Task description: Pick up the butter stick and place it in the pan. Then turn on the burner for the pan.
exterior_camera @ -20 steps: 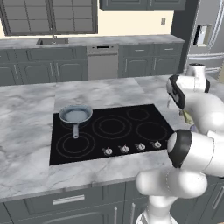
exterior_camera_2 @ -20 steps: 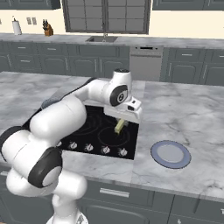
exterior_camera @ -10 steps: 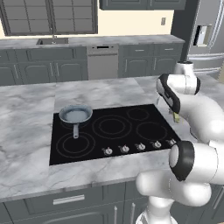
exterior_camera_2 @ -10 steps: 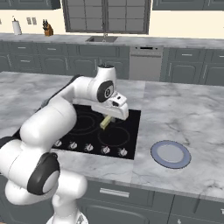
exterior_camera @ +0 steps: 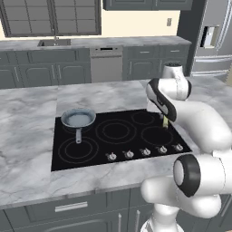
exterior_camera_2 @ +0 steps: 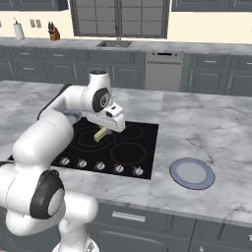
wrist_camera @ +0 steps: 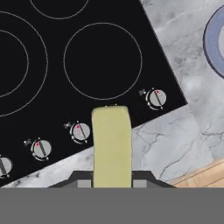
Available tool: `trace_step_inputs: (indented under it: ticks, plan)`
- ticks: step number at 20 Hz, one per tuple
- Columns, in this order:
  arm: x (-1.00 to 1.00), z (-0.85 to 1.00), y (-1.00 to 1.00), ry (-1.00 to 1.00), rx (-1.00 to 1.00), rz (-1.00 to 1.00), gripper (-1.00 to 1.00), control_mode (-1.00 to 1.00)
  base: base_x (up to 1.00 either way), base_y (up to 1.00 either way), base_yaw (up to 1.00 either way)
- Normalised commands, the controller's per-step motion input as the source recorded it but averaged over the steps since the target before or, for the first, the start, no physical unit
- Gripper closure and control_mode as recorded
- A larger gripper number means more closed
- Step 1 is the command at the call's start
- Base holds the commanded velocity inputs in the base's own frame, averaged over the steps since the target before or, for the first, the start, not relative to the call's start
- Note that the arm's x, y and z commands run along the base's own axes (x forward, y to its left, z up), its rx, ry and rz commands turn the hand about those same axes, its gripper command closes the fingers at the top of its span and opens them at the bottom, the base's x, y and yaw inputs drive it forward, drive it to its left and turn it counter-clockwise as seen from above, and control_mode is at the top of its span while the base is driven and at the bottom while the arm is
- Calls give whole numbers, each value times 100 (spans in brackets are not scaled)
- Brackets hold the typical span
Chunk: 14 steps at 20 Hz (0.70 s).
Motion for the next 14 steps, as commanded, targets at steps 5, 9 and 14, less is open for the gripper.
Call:
trace_step_inputs:
  ticks: [5, 9, 14]
  plan:
    - [43, 0, 71, 0, 0, -3, 100, -100, 0, 0, 0]
    - [48, 0, 67, 0, 0, 0, 100, -100, 0, 0, 0]
    - [41, 0, 60, 0, 0, 0, 100, -100, 0, 0, 0]
